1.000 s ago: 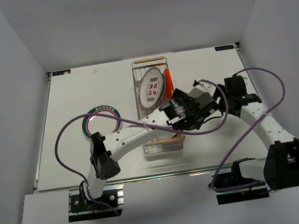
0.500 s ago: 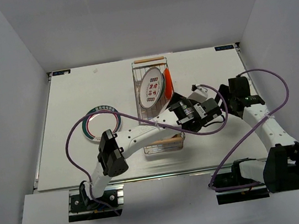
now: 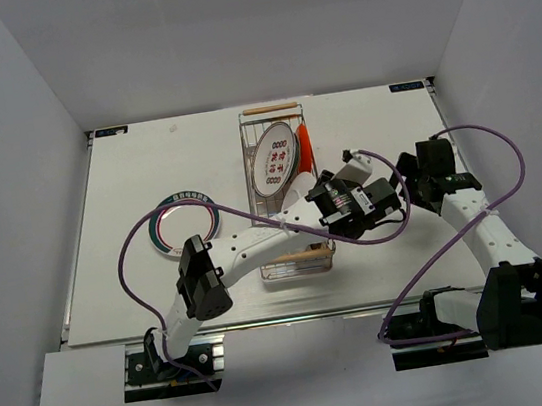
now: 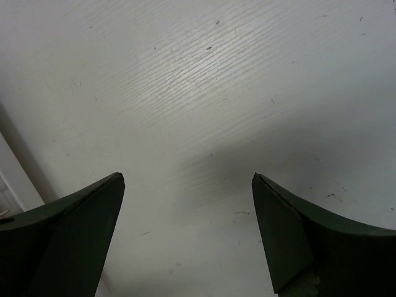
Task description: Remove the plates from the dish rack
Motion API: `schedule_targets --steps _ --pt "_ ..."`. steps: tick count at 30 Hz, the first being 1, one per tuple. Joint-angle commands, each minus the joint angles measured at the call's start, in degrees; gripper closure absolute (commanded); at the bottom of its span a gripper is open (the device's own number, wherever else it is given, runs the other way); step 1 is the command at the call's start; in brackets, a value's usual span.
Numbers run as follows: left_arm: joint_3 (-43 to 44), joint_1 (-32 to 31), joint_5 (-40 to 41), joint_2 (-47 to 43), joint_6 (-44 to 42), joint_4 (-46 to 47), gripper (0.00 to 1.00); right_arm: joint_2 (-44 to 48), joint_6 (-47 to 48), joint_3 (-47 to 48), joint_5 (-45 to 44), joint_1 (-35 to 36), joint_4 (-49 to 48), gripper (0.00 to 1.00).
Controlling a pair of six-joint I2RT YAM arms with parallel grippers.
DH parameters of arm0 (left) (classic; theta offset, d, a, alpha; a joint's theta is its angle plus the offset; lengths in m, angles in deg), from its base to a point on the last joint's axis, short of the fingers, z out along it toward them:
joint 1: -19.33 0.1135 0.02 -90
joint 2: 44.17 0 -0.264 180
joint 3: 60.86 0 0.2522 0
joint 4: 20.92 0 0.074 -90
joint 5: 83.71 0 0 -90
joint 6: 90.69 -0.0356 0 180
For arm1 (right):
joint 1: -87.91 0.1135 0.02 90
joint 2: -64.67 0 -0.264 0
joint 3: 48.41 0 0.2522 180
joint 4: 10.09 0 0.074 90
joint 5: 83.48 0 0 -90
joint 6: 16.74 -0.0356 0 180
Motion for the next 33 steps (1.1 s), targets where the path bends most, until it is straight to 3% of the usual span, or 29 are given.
schedule_targets --steps 1,13,33 --pt "2.10 -0.06 2.07 -2.61 1.15 -0.07 0.62 1.17 0.78 -0.07 0.60 -0.51 -1.30 0.11" --pt "2.54 -0.06 6.20 -3.93 3.34 -3.58 0.99 0.91 1.05 0.10 0.60 -0.51 -1.12 0.11" --pt "1.14 -0.06 13.76 -11.23 2.73 -3.67 1.00 0.12 1.49 0.54 -0.19 -0.68 -0.95 0.11"
